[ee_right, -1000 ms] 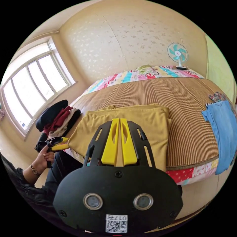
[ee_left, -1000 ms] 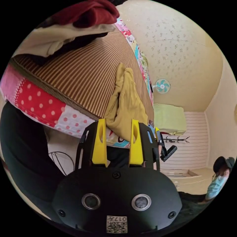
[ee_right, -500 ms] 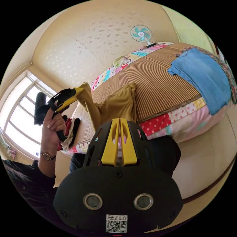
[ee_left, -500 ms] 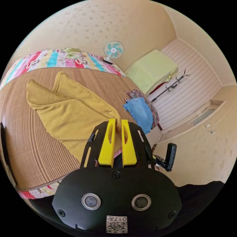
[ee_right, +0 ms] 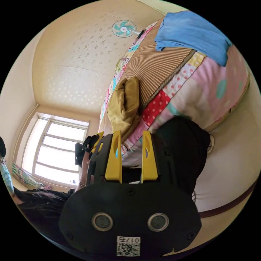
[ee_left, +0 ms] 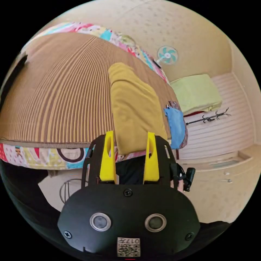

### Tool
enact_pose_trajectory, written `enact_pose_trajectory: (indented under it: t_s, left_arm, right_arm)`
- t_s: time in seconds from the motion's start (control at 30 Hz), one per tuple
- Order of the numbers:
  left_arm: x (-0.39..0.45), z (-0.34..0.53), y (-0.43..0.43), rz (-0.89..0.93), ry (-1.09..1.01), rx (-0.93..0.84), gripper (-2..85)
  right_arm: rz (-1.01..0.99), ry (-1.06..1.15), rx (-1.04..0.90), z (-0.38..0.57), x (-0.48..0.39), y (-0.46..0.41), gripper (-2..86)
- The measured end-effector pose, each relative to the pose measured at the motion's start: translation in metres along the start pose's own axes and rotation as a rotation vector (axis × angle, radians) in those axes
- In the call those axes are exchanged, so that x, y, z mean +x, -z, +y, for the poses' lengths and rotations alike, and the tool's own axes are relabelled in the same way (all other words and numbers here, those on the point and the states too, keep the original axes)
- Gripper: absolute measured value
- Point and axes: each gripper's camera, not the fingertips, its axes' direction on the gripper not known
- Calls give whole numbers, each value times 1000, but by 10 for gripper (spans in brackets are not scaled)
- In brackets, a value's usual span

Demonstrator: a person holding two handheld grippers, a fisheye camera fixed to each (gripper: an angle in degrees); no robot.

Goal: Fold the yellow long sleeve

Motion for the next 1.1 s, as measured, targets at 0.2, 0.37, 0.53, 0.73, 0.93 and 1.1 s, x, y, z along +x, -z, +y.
enact_pose_trajectory:
  t_s: [0.2, 0.37, 0.53, 0.73, 0.93, 1.1]
  left_arm:
    - [-37, 2, -26, 217, 121, -209, 52]
    - [-22, 37, 3, 436, 30, -323, 44]
    - [-3, 86, 72, 455, -178, -305, 40]
    - [-21, 142, 225, 267, -386, 76, 0]
    - [-81, 210, 327, 173, -290, 384, 27]
    - [-141, 246, 354, 179, -90, 461, 45]
  right_arm:
    - [-273, -157, -72, -42, 30, 15, 205]
    - [-489, -280, -63, -69, 61, 19, 225]
    - [-862, -326, -121, -77, 61, 0, 204]
    - [-933, -32, -289, -87, -65, -27, 184]
    - [-1243, 185, -467, -85, -257, -132, 167]
    - [-1368, 303, -393, -32, -388, -221, 153]
